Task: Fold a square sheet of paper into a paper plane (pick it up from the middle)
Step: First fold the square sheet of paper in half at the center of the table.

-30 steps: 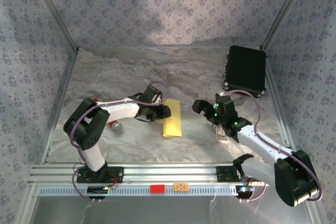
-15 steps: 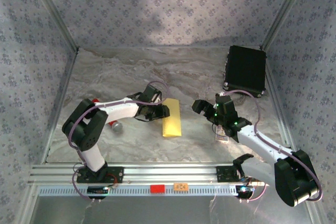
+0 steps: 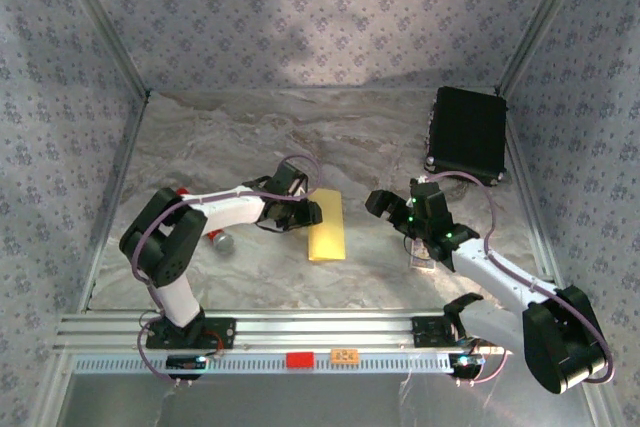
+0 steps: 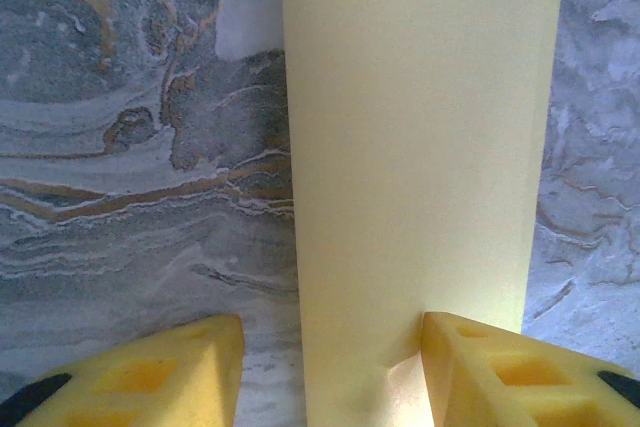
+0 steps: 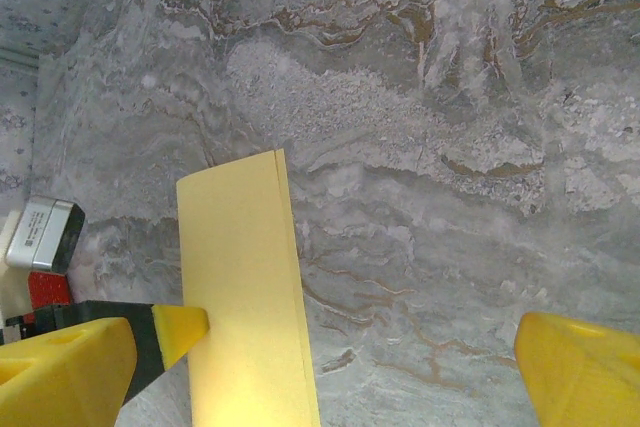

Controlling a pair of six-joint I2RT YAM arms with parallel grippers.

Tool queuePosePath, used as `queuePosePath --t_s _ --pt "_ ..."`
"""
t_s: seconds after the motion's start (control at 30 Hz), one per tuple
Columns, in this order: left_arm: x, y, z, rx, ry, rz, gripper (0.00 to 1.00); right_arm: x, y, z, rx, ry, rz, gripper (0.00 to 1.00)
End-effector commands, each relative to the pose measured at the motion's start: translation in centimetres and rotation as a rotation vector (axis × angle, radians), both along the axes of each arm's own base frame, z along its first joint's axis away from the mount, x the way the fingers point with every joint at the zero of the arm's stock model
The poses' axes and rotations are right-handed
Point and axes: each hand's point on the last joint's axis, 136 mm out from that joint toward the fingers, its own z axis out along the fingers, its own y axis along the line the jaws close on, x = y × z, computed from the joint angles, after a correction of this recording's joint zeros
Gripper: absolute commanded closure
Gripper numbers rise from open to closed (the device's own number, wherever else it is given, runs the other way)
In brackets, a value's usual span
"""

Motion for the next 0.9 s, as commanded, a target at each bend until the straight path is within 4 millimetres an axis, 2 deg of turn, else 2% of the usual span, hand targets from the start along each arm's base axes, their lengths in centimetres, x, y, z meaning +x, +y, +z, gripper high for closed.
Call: queuePosePath --t_s 0.0,0.53,0.87 --pt "-0.1 0.0 -0.5 0.018 0.02 -0.022 0.5 -0.3 -0.1 -0.7 -0.006 0.027 -0.007 0.01" --pt "-0.3 0.5 -2.5 0.099 0.069 -0.056 0.5 -0.2 -0.1 -1.0 -0.012 0.035 -0.007 0.01" --pt "-0.3 0.3 -2.5 0.109 0.069 -0.07 0.5 0.0 0.1 -0.9 -0.018 0.04 -0.002 0.01"
